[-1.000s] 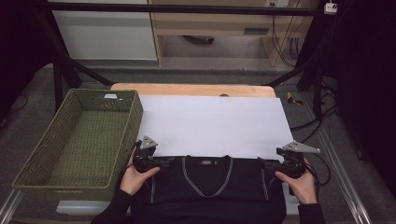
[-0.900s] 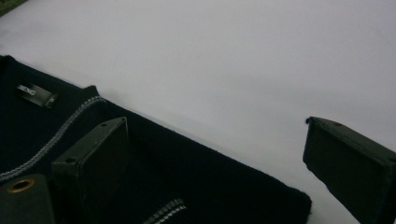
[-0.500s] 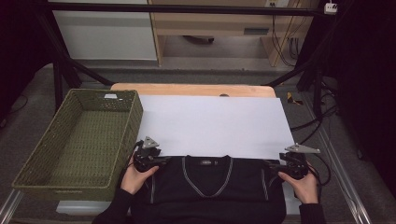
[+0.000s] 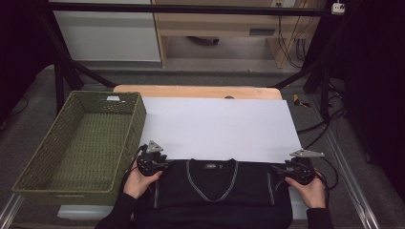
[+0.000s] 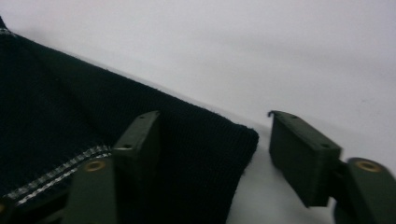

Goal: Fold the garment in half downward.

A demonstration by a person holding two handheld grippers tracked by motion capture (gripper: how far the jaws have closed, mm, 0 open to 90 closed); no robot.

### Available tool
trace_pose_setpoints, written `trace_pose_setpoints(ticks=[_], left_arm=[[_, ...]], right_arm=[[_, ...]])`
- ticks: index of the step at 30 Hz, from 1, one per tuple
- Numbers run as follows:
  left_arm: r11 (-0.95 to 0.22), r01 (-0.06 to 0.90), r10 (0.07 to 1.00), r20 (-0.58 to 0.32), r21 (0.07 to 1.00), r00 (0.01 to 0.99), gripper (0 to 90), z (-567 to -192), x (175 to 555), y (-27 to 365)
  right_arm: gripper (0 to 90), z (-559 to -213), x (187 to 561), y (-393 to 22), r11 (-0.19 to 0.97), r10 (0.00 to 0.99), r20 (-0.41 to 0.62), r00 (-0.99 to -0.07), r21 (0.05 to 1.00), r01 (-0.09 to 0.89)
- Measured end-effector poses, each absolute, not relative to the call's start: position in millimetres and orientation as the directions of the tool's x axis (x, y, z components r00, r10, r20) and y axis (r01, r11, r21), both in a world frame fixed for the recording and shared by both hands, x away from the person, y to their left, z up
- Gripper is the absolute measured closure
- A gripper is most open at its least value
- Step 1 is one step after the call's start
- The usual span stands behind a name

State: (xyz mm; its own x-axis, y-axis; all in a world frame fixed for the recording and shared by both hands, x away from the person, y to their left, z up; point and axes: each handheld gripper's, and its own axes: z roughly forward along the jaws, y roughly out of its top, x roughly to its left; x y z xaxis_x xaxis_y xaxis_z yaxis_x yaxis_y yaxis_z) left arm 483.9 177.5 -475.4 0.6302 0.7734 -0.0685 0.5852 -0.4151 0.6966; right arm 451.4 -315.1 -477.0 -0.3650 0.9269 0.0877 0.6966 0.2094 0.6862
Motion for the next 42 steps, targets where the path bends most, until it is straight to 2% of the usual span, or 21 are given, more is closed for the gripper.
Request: trace_pose_setpoints(ticks=[6,10,15,27,42], left_arm=[[-0.408,0.586,0.763,-0.092,0.7,0.64,77.8,-476.1,481.0,177.0],[-0.407,0.583,0.761,-0.092,0.703,0.643,80.9,-476.4,479.9,176.3],[-0.432,0.568,0.759,-0.057,0.7,0.648,82.6,-475.2,477.8,172.9],[-0.427,0.587,0.774,-0.058,0.688,0.631,84.8,-470.3,478.4,171.9],[-0.409,0.582,0.794,-0.04,0.703,0.607,85.6,-456.5,485.8,172.8]], right_arm=[[54.8,-476.9,449.0,-316.2,0.188,0.931,0.102,-0.35,0.688,0.701],[62.1,-475.7,448.7,-316.6,0.188,0.929,0.111,-0.353,0.681,0.708],[75.3,-475.4,448.3,-315.6,0.186,0.916,0.144,-0.375,0.675,0.714],[81.3,-472.2,449.7,-317.5,0.175,0.906,0.178,-0.385,0.67,0.722],[82.7,-459.0,459.5,-319.0,0.167,0.898,0.17,-0.405,0.721,0.673]])
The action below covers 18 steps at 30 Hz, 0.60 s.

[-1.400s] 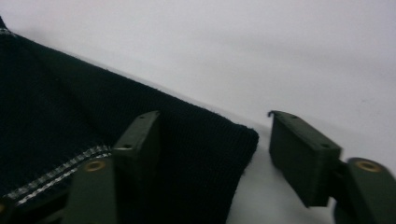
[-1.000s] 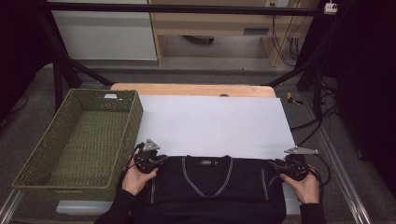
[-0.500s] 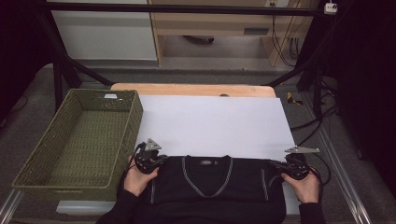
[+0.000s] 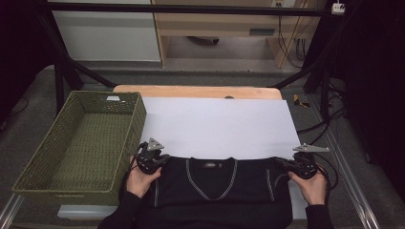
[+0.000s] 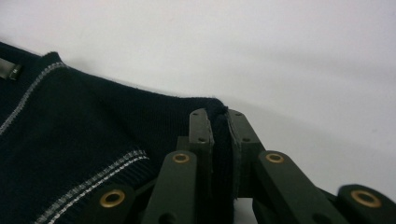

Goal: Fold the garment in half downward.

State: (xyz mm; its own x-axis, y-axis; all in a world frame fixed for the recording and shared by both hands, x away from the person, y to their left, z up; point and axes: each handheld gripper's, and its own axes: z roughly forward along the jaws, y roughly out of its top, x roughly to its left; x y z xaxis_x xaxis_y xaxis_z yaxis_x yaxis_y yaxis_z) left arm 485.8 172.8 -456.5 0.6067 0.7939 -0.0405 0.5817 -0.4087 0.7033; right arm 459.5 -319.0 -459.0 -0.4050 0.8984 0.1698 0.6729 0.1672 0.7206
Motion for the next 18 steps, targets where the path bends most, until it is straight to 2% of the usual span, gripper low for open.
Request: trace_pose_setpoints(ticks=[18], left_arm=[[-0.357,0.598,0.838,-0.036,0.717,0.544,85.7,-439.9,529.2,169.9]], right_arm=[[83.1,-443.9,496.7,-314.1,0.181,0.912,0.105,-0.397,0.766,0.617]])
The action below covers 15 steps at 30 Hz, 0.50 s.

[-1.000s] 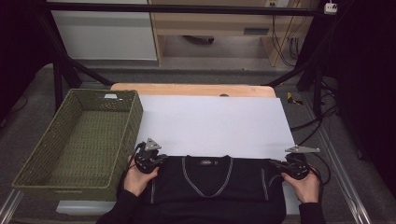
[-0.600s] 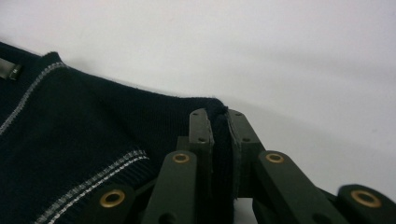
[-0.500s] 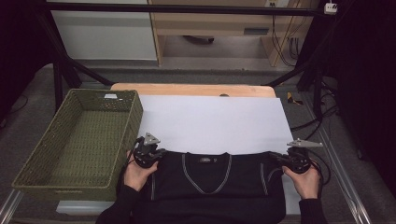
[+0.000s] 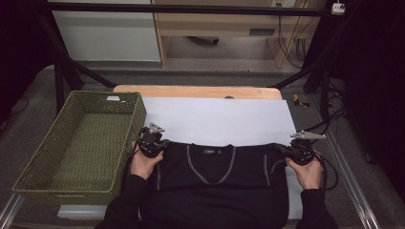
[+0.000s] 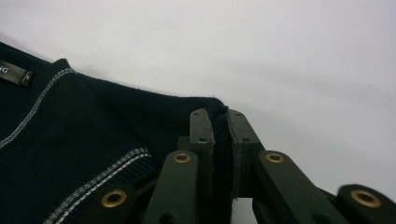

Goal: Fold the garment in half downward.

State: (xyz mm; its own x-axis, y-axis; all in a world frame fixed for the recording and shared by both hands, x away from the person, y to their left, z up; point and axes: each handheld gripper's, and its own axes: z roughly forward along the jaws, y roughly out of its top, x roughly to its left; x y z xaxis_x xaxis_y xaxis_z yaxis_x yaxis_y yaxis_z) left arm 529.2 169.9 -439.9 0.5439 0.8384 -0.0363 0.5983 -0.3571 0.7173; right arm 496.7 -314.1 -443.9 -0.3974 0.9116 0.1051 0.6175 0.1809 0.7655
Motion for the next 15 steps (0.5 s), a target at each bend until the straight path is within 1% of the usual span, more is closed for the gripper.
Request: trace_pose_setpoints(ticks=[6,15], left_arm=[[-0.345,0.604,0.848,-0.038,0.718,0.529,85.8,-437.0,542.3,169.7],[-0.341,0.609,0.856,-0.031,0.717,0.516,85.9,-436.2,562.4,166.3]], right_arm=[[83.1,-437.9,513.4,-310.9,0.196,0.915,0.078,-0.396,0.771,0.606],[83.2,-441.6,534.2,-309.0,0.204,0.922,0.055,-0.383,0.772,0.602]])
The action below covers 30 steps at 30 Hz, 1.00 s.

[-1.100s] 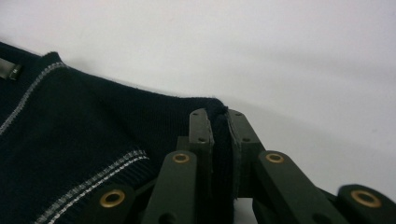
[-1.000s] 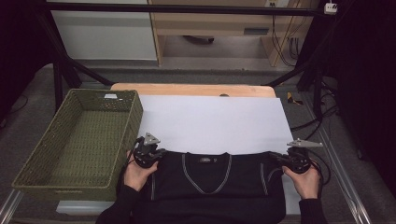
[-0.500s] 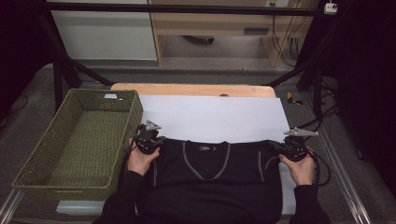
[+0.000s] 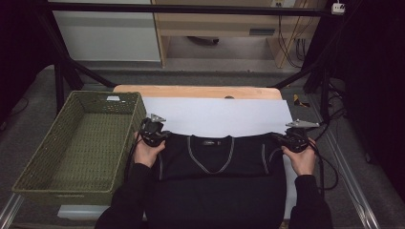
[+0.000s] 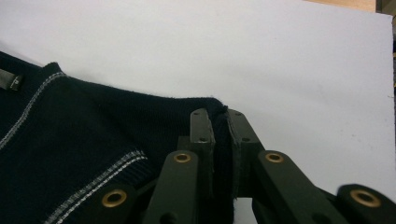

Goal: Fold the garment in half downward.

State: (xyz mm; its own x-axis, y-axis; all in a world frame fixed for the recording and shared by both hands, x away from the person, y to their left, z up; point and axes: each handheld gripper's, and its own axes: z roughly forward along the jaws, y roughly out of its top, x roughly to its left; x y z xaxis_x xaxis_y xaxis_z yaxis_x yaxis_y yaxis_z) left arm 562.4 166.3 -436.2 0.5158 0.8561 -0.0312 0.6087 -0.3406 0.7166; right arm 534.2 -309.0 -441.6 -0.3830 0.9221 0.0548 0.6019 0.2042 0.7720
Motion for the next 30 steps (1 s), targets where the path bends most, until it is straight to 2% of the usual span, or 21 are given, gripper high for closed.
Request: trace_pose_setpoints(ticks=[10,19,24,28,30], left_arm=[[-0.31,0.624,0.874,-0.043,0.717,0.483,85.9,-436.0,587.2,163.5],[-0.247,0.631,0.892,-0.081,0.736,0.444,85.9,-446.2,605.0,167.6],[-0.257,0.644,0.893,-0.077,0.721,0.443,85.6,-457.4,609.6,165.5],[-0.229,0.662,0.892,-0.119,0.714,0.436,83.2,-461.4,611.2,167.7],[-0.23,0.654,0.9,-0.098,0.721,0.425,76.8,-459.6,610.4,169.6]], right_arm=[[83.2,-445.5,557.1,-309.5,0.185,0.929,0.056,-0.366,0.785,0.591],[83.2,-452.8,578.9,-308.0,0.189,0.937,0.032,-0.348,0.791,0.582],[82.6,-461.2,586.2,-305.1,0.19,0.942,0.026,-0.334,0.78,0.597],[79.6,-468.5,587.8,-304.7,0.165,0.949,0.05,-0.311,0.763,0.626],[75.1,-470.1,587.5,-304.7,0.171,0.951,0.038,-0.306,0.76,0.627]])
